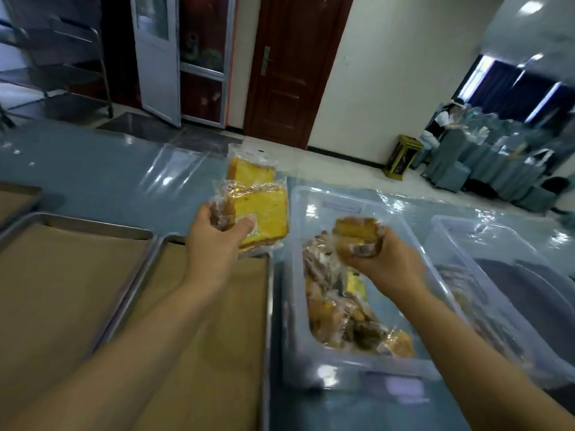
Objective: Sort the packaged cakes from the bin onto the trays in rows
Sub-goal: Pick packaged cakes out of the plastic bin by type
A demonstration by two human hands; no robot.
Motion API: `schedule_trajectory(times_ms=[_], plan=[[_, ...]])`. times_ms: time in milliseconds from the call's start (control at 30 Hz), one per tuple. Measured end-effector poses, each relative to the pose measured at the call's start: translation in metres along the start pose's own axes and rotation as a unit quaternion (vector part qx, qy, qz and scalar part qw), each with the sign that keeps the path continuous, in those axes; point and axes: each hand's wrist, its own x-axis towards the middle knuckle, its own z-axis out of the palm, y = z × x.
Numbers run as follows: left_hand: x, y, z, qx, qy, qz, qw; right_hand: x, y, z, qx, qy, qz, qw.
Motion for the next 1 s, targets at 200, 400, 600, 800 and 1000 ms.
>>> schedule_trajectory(times_ms=[200, 400, 600, 800, 1000], plan=[[-0.021, -0.002, -0.137, 0.017, 0.033, -0.024, 0.999, -0.069, -0.137, 0.025, 0.197, 0.178, -0.023, 0.964], [-0.037, -0.018, -0.257, 0.039, 0.066, -0.051, 0.996, -0.118, -0.247, 0.121, 0.308, 0.02, -0.064, 0.949], [-0.034, -0.052, -0.351, 0.104, 0.143, -0.096, 0.98, -0.143, -0.31, 0.219, 0.323, -0.132, -0.063, 0.935], [-0.018, -0.079, -0.411, 0.196, 0.209, -0.126, 0.95, -0.139, -0.357, 0.294, 0.293, -0.28, -0.06, 0.912], [0.007, -0.105, -0.455, 0.243, 0.184, -0.227, 0.925, -0.131, -0.384, 0.355, 0.324, -0.392, -0.009, 0.861]])
